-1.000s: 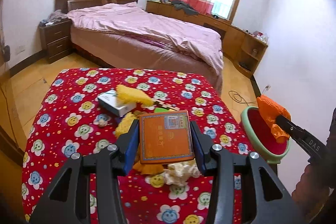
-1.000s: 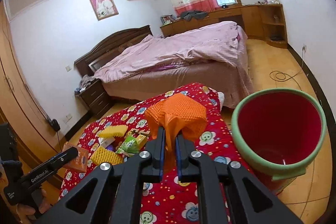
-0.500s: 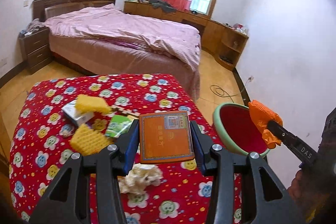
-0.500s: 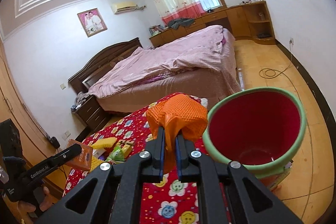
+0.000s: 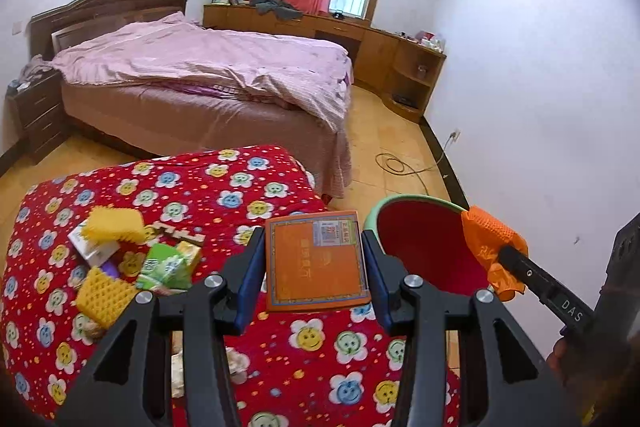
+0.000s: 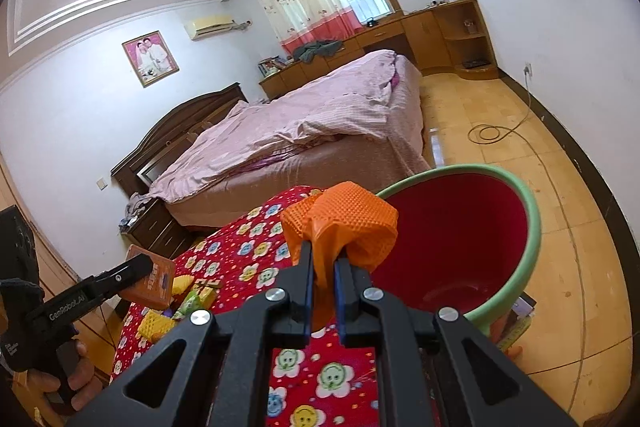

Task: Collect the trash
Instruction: 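Carry the orange mesh and orange box over the green-rimmed red bucket with both tools, then open both tools to drop the mesh and box into the bucket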

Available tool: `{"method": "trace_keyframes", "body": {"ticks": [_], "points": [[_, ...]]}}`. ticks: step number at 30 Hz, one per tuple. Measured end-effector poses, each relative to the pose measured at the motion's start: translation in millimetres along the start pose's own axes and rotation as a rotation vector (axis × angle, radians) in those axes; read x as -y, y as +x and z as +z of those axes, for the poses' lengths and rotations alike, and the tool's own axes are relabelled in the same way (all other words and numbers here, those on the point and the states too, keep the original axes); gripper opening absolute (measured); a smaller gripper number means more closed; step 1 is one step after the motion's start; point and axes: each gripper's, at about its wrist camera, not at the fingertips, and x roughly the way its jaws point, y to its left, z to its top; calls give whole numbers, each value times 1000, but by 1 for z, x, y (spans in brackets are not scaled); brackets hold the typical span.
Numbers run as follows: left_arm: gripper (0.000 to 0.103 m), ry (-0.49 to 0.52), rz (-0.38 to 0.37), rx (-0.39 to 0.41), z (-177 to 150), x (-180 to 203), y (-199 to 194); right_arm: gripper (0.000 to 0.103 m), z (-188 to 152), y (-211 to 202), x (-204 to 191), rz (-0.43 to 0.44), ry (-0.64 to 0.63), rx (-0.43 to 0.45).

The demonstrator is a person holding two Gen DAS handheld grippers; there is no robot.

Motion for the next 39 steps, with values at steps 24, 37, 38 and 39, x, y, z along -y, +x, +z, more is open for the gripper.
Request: {"method": "trace_keyframes", "body": {"ticks": [24,37,38,39], "points": [[47,143,-103,-89,-2,91,114,10,2,12,77,-140,105,-29],[47,189,-129,-197,-21,111,168,12,4,40,107,-218,108,-100],[47,196,-131,-200,-21,113,170,13,5,42,108,-226,107,-108],[47,200,-132,-200,-21,114,170,13,5,44,109,-232,106,-112]]}}
